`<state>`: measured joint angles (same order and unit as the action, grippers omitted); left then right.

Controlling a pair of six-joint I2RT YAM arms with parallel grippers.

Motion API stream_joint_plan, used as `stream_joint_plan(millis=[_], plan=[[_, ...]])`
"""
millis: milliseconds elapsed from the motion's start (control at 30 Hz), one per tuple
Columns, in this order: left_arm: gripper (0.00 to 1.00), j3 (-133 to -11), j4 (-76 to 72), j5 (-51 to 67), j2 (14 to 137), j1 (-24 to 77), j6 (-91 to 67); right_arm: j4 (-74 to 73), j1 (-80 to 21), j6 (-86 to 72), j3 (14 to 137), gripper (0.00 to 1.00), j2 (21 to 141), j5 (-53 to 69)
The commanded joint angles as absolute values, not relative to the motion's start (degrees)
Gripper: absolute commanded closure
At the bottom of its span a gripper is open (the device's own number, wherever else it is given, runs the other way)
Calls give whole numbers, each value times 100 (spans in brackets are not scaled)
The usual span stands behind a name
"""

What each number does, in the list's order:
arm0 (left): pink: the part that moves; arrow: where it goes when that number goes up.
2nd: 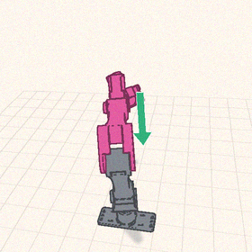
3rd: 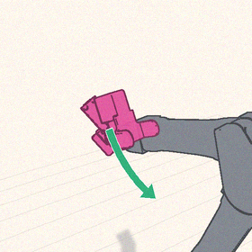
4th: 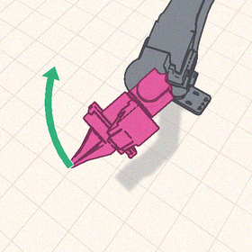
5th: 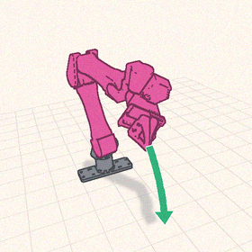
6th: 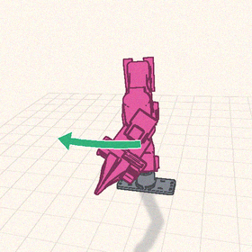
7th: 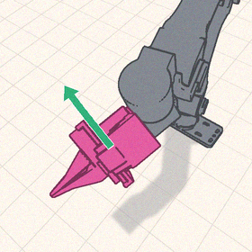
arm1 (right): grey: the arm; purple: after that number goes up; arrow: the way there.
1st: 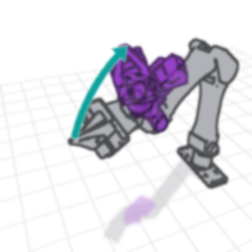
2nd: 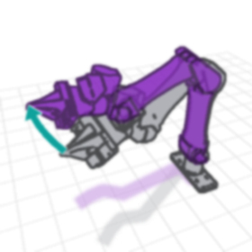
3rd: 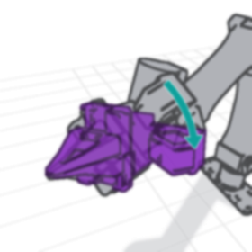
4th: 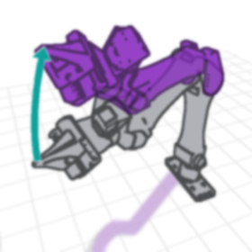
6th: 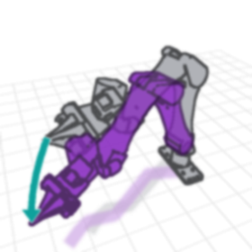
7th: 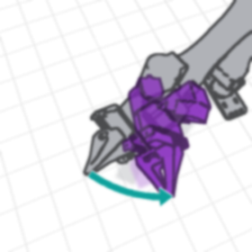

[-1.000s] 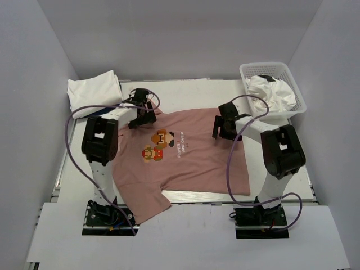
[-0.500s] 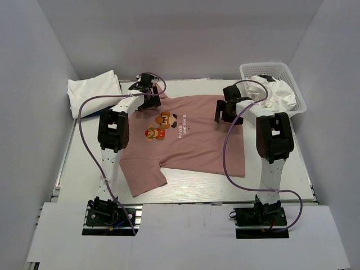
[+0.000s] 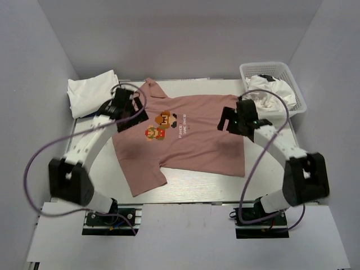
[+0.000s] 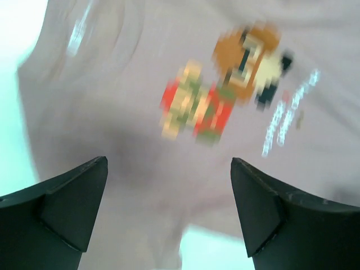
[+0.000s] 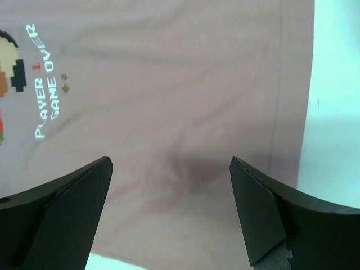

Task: Fold and stack the t-shirts

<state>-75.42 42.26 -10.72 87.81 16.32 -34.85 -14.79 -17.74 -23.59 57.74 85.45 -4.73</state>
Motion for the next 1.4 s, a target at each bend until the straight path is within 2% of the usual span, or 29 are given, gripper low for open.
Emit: stream_joint_plan(millis=[0, 33, 67, 200, 400, 500, 567, 600, 700, 800, 1000, 1100, 1133, 1367], plan=[[0, -5808, 4771, -503, 7606, 1617, -4585, -766, -1723, -3417, 4645, 10, 7833, -429], [0, -5462, 4825, -353, 7246, 1617, -4692, -678, -1714, -3532, 4493, 10, 7326, -465], [0, -5136, 4825, -178, 6572, 1617, -4772, -598, -1714, -3812, 4213, 10, 7173, -535], [0, -3669, 5377, 588, 5199, 1617, -5167, -780, -1696, -3980, 4043, 10, 6488, -939], [0, -2945, 6109, 817, 4360, 1617, -5493, -1204, -1696, -3973, 3947, 10, 6337, -1020], [13, -2567, 5889, 870, 4385, 1617, -5668, -1362, -1687, -4008, 3727, 10, 6284, -1020], [17, -2436, 5810, 669, 4596, 1617, -5722, -1528, -1661, -4016, 3569, 10, 6179, -915], [26, -2435, 5740, 668, 4814, 1617, -5774, -1573, -1670, -4017, 3481, 10, 6135, -905], [39, -2207, 5416, 493, 5027, 1617, -5984, -1888, -1670, -3982, 3314, 10, 5846, -748], [43, -2145, 5256, 335, 5089, 1617, -6046, -2310, -1661, -3920, 3173, 10, 5635, -659], [64, -2145, 4966, 71, 5142, 1617, -6100, -3137, -1644, -3762, 2918, 10, 5537, -756], [84, -2197, 4904, -122, 5281, 1617, -6100, -3287, -1617, -3779, 2822, 10, 5502, -861], [99, -2197, 4852, -184, 5282, 1617, -6100, -3261, -1608, -3779, 2813, 10, 5528, -879], [100, -2197, 4869, 25, 5081, 1617, -6100, -3067, -1503, -3595, 2856, 10, 6081, -923]])
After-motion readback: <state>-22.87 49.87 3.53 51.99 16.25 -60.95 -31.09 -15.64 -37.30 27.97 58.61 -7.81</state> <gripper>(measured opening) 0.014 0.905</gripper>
